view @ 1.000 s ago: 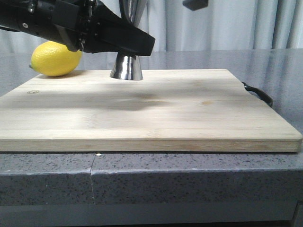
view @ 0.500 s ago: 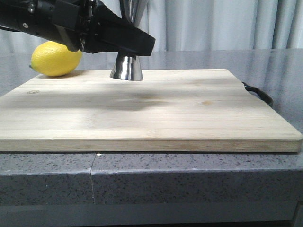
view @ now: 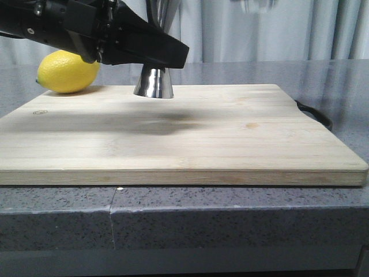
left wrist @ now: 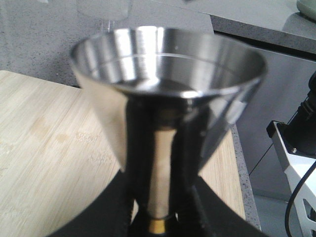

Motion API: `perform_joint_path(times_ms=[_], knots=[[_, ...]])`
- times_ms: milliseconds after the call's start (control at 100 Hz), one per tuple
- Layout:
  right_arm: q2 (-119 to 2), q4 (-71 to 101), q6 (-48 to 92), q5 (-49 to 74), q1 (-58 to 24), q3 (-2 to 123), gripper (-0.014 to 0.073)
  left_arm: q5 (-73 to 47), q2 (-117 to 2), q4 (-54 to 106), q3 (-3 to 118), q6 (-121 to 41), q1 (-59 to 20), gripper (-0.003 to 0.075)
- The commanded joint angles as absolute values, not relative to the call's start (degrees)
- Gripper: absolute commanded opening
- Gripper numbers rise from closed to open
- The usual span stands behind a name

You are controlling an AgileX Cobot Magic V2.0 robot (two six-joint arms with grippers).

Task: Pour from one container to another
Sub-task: 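Lower the beaker onto the board with the right gripper and release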

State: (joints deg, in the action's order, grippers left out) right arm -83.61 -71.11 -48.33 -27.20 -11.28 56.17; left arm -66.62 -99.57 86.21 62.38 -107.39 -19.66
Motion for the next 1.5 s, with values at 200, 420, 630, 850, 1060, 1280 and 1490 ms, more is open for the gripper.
perform_joint_path(times_ms=[200, 420, 630, 850, 1060, 1280, 1490], knots=[[-89.4, -67.7, -48.6, -34.8, -9.8, 54.8, 0.0108, -73.3, -96.6, 90.7, 64.2, -107.5, -20.2, -0.0019], [-93.7, -59.7, -40.4, -38.1, -9.8, 54.8, 0.0108, -73.3, -96.6, 90.7, 64.2, -107.5, -20.2, -0.0019], [-95.9, -59.4, -39.1, -40.8, -9.7, 54.8, 0.0108, -73.3, -96.6, 90.7, 64.2, -107.5, -20.2, -0.0019], [-98.3, -57.3, -38.0, -43.8, -9.1, 54.8, 0.0108, -73.3, -96.6, 90.7, 64.2, -107.5, -20.2, -0.0019], [-99.4, -57.4, -37.2, -44.8, -9.1, 54.8, 0.0108, -73.3, -96.6, 90.7, 64.2, -107.5, -20.2, -0.0019], [-99.4, -58.0, -37.2, -42.2, -9.1, 54.8, 0.0113, -73.3, -96.6, 90.7, 64.2, -107.5, -20.2, -0.0019], [-99.4, -59.9, -37.2, -42.2, -9.1, 54.8, 0.0127, -73.3, -96.6, 90.7, 64.2, -107.5, -20.2, -0.0019]])
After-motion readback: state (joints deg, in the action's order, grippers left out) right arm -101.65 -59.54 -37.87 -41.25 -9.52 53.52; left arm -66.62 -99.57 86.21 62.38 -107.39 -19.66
